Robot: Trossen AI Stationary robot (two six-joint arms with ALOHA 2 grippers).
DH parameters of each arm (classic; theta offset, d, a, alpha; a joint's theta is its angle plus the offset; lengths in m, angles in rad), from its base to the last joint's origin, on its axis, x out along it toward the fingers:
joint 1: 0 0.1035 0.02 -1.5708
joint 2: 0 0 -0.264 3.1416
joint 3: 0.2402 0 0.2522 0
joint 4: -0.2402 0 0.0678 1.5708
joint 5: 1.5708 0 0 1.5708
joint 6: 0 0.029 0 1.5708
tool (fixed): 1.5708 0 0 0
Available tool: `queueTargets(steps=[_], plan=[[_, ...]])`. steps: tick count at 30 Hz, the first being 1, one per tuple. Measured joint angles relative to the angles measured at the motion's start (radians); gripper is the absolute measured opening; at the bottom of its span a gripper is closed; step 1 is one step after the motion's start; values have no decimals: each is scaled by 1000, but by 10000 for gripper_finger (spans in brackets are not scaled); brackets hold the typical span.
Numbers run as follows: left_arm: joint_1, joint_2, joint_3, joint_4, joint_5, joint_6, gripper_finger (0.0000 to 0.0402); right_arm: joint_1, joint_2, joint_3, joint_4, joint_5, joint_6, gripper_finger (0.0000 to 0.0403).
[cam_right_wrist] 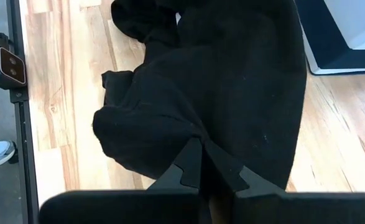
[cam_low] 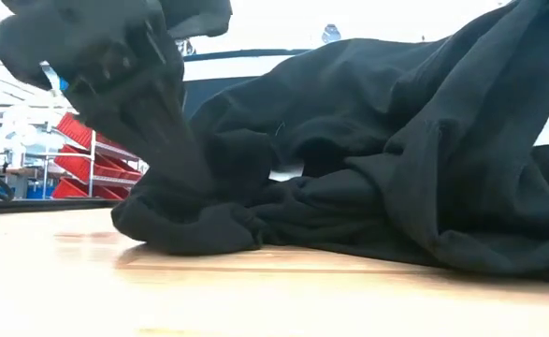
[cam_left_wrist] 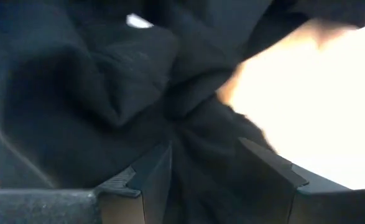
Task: Sort clothes
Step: Put the black hoodie into the blue laundry organizer
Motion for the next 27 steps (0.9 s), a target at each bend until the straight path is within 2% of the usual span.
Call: queueTargets(steps=[6,11,19,22,26,27], plan=[[23,0,-6,-67,45,-1,187,0,0,0,-1,-22,0,0],[44,0,-29,-49,166,-1,187,0,0,0,-2,-22,0,0],[61,-2,-58,-53,206,0,180,0,0,0,-3,-23,0,0],[63,-2,-61,-56,189,2,139,0,0,0,-3,-23,0,0],[61,-1,-59,-59,151,44,31,0,0,0,-3,-23,0,0],[58,-1,-51,-62,143,58,19,0,0,0,-3,-23,0,0]])
